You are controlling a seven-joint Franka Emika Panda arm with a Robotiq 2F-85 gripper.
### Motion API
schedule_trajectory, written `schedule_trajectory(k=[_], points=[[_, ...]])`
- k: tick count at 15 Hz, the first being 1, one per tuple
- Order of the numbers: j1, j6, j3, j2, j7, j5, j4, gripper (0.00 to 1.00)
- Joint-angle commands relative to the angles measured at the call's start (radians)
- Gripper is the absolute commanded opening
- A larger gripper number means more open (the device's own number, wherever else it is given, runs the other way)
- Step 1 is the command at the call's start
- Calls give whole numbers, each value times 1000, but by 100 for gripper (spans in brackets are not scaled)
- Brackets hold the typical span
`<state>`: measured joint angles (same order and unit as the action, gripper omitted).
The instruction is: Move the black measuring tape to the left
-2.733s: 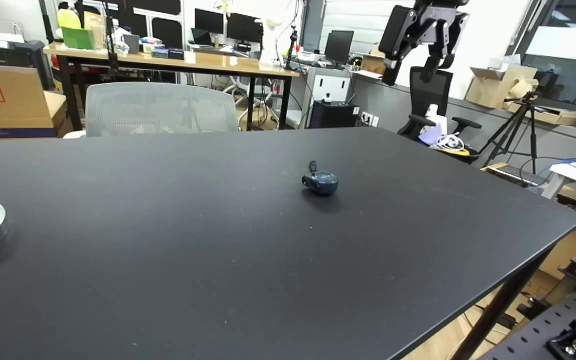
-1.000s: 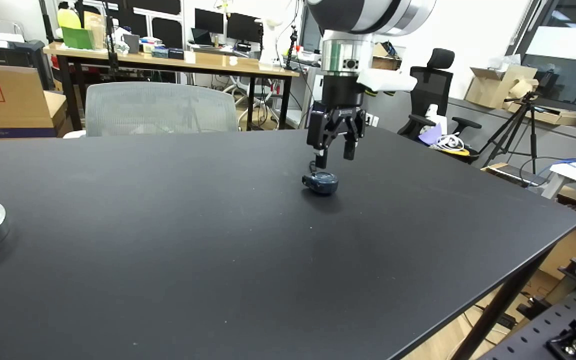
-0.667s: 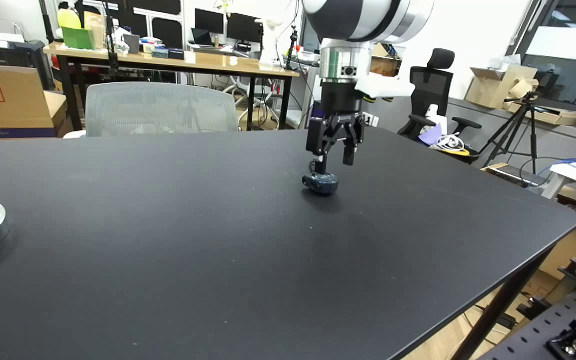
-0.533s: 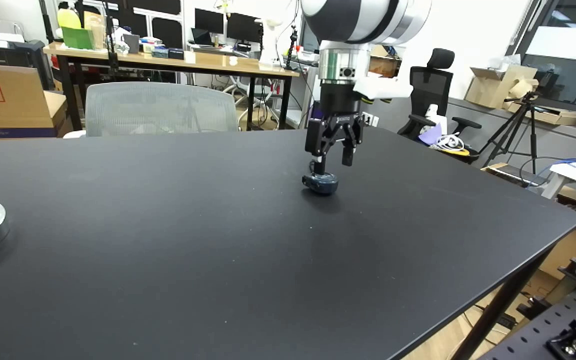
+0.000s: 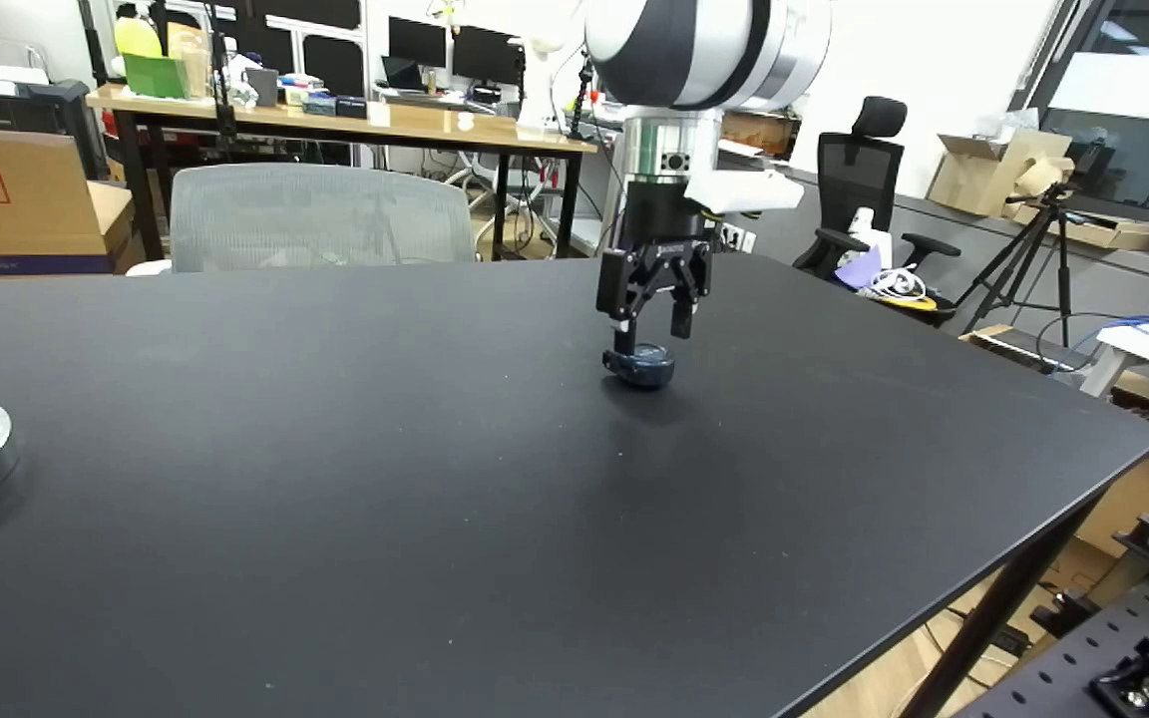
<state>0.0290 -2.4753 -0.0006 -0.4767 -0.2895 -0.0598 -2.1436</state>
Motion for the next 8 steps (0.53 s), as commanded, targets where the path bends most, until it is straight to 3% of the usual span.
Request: schedule_trajectory(k=[1, 5, 6, 8], points=[[1, 40, 5, -36, 43, -8, 60, 100], [-8, 62, 7, -54, 54, -13, 76, 100], [-11, 65, 7, -57, 59, -15, 77, 75], [-17, 71, 9, -55, 62, -16, 75, 67]])
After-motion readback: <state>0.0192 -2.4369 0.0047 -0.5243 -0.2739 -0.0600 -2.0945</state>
